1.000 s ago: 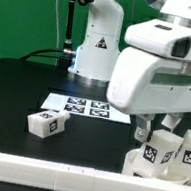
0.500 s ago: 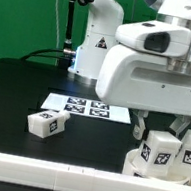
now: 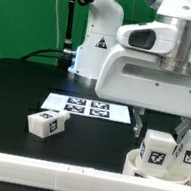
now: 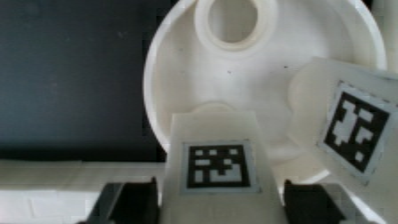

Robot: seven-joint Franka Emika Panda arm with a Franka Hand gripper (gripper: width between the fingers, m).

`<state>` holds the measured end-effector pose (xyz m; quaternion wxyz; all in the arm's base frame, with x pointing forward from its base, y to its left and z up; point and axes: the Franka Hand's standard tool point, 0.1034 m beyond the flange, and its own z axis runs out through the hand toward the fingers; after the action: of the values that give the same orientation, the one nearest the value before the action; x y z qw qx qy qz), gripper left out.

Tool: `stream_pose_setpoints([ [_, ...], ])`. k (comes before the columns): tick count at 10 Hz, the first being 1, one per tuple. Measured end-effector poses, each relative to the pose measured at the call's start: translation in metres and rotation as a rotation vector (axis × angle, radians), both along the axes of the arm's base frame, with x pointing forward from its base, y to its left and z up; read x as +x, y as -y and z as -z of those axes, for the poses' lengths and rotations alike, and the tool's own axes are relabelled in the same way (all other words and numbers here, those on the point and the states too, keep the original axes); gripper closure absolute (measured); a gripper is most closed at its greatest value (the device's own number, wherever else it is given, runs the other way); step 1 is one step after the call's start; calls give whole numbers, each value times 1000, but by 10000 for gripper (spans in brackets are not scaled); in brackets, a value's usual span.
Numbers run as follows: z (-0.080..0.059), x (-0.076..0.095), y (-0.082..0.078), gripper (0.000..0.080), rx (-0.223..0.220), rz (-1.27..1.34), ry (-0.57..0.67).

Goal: Assemble stool

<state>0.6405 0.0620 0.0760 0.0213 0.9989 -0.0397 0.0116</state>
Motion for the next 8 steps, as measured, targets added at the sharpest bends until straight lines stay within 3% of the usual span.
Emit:
stream_pose_setpoints([
  [8, 1, 2, -2, 462, 102, 791, 104],
])
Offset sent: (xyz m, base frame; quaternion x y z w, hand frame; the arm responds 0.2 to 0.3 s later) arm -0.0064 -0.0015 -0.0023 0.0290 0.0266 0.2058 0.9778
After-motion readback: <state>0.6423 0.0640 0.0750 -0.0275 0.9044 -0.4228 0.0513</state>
